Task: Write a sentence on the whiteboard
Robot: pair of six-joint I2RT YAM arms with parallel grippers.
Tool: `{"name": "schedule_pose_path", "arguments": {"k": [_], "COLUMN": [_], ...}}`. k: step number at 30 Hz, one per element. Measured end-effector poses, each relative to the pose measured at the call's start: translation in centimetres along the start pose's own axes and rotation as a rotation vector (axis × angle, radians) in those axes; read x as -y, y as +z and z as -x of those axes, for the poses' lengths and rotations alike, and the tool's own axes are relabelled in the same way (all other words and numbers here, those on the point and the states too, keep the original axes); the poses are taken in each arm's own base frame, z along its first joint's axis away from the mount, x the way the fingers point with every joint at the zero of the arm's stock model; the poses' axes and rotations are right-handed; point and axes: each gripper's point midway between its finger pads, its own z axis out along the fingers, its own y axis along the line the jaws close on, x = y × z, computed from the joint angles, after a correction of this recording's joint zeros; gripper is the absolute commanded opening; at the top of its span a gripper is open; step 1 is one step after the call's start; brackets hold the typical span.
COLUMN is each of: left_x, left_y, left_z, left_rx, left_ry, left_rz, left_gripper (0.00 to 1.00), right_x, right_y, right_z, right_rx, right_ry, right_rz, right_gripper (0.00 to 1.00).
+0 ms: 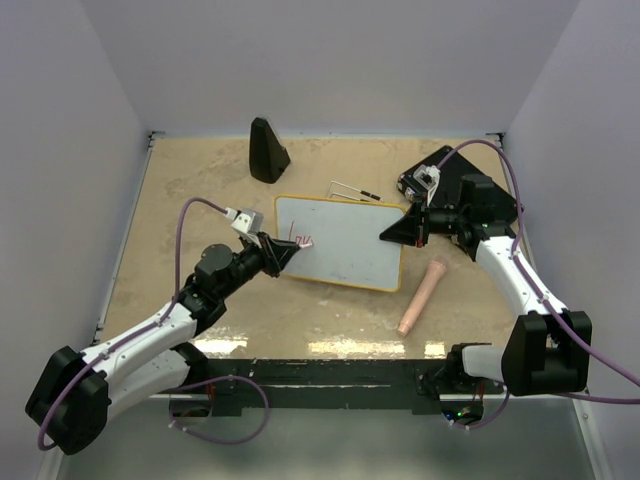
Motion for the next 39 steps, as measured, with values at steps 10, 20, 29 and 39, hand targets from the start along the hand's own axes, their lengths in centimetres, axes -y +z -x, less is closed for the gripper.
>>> {"name": "schedule_pose_path", "arguments": {"k": [10,20,29,39], "left_x": [0.2,0.4,0.0,-0.3], "left_y": [0.5,0.6,0.2,0.1], "left_z": [0.2,0.9,1.8,1.0], "left_rx": [0.002,0.02,0.055,0.024], "left_ry": [0.0,0.003,0.005,0.003], "left_rz": [-0.01,-0.012,0.018,0.03], "left_gripper": [0.0,0.0,0.0,0.0], "right_x": [0.2,0.1,0.0,0.0], "right_y": [0.0,0.0,0.0,0.0], "right_z": [0.0,0.0,0.0,0.0], "right_rx": [0.0,0.001,0.0,0.0], "right_ry": [-0.001,-0.001,-0.001,-0.001], "right_rz": [-0.01,-0.003,0.001,-0.002], "right_gripper": [0.0,0.0,0.0,0.0]}}
